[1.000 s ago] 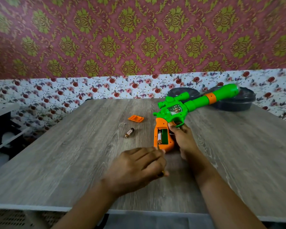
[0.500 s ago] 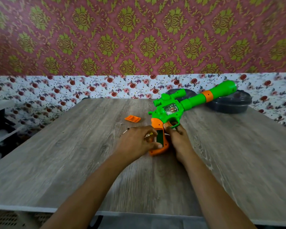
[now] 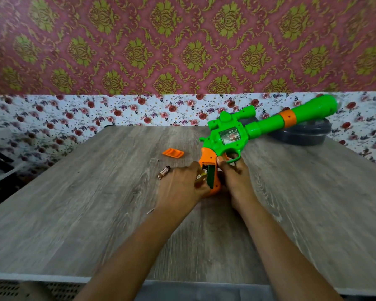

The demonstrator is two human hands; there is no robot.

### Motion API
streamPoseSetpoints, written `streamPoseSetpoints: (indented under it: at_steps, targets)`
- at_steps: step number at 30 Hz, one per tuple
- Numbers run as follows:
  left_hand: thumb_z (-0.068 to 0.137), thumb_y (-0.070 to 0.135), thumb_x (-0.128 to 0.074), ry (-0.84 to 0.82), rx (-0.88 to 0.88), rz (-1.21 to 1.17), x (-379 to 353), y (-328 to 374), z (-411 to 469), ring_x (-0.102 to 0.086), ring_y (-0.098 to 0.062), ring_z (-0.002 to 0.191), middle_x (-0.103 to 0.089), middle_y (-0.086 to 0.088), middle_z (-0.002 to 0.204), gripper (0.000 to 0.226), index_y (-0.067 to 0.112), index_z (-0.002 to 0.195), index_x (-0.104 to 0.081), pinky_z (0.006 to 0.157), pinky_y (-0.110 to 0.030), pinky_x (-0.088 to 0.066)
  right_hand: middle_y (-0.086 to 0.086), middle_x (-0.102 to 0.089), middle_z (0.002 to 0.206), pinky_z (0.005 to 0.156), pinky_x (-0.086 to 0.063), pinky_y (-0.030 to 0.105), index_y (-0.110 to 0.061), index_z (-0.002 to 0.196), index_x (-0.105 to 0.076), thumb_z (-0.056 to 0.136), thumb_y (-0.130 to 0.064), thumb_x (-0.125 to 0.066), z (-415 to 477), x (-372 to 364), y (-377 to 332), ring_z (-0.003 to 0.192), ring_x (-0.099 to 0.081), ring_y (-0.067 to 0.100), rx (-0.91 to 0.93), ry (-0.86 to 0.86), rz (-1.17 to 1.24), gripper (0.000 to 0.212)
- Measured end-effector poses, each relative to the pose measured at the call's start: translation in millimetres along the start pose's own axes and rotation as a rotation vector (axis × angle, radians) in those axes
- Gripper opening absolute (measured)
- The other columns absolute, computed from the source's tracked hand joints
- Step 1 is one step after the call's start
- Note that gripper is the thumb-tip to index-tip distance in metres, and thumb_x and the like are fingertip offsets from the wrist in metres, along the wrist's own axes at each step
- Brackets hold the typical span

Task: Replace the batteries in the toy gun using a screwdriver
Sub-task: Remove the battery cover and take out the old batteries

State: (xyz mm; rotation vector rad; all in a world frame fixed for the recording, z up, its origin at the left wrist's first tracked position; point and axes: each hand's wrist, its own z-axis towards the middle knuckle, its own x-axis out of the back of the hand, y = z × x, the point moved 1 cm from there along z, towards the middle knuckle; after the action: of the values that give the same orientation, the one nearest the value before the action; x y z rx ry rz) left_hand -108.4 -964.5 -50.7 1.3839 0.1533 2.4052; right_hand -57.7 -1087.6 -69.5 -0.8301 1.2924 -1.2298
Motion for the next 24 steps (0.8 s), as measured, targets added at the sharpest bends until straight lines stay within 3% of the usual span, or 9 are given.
streamPoseSetpoints:
  at_steps: [6, 9, 11, 15, 20, 24]
  targets:
    - [0.080, 0.047, -0.063, -0.023, 0.115, -0.100, -4, -7, 1, -0.062, -0.027, 0.087, -0.068, -0.007, 0.091, 0.035, 0.016, 0.097, -0.058, 0.065, -0.034, -0.044, 0.011, -0.065, 0.114, 0.097, -0.047, 0.050, -0.007, 0.119, -0.054, 0.087, -0.013, -0.061, -6, -5, -4, 0.105, -0.062, 0.026, 0.144, 0.035, -0.073, 0.033]
    - [0.080, 0.041, -0.061, -0.037, 0.140, -0.035, -5, -5, 2, -0.061, -0.029, 0.088, -0.068, -0.010, 0.092, 0.030, 0.014, 0.093, -0.061, 0.062, -0.031, -0.037, 0.016, -0.063, 0.117, 0.100, -0.045, 0.046, -0.001, 0.122, -0.052, 0.084, -0.019, -0.060, -10, -6, -6, 0.110, -0.060, 0.027, 0.255, 0.024, -0.163, 0.043]
    - [0.077, 0.039, -0.062, -0.036, 0.159, -0.044, -5, -4, 2, -0.061, -0.029, 0.087, -0.068, -0.011, 0.090, 0.027, 0.014, 0.088, -0.062, 0.060, -0.030, -0.034, 0.018, -0.063, 0.117, 0.099, -0.045, 0.040, 0.002, 0.121, -0.051, 0.087, -0.013, -0.060, -9, -6, -7, 0.109, -0.059, 0.025, 0.290, 0.027, -0.213, 0.039]
    - [0.073, 0.035, -0.066, -0.040, 0.200, -0.187, -5, -10, 2, -0.062, -0.029, 0.076, -0.065, -0.010, 0.075, 0.022, 0.016, 0.069, -0.054, 0.055, -0.029, -0.030, 0.012, -0.064, 0.114, 0.095, -0.046, 0.033, -0.002, 0.120, -0.053, 0.085, -0.019, -0.060, -9, -8, -6, 0.106, -0.060, 0.022, 0.339, 0.019, -0.258, 0.039]
    - [0.074, 0.031, -0.066, -0.042, 0.296, -0.269, 4, -27, 2, -0.048, -0.019, 0.060, -0.044, 0.001, 0.053, 0.037, 0.018, 0.053, -0.038, 0.052, -0.030, -0.026, 0.008, -0.063, 0.111, 0.088, -0.046, 0.021, 0.000, 0.123, -0.052, 0.088, -0.008, -0.059, -2, -1, -3, 0.096, -0.060, 0.014, 0.263, 0.067, -0.148, 0.036]
    - [0.075, 0.026, -0.070, 0.002, 0.356, -0.302, 17, -49, 16, -0.053, -0.021, 0.067, -0.056, -0.001, 0.068, 0.021, 0.019, 0.069, -0.051, 0.059, -0.028, -0.037, 0.004, -0.063, 0.096, 0.071, -0.047, 0.013, -0.006, 0.114, -0.055, 0.089, -0.006, -0.057, 4, 4, 4, 0.078, -0.057, 0.004, 0.137, 0.108, -0.014, 0.026]
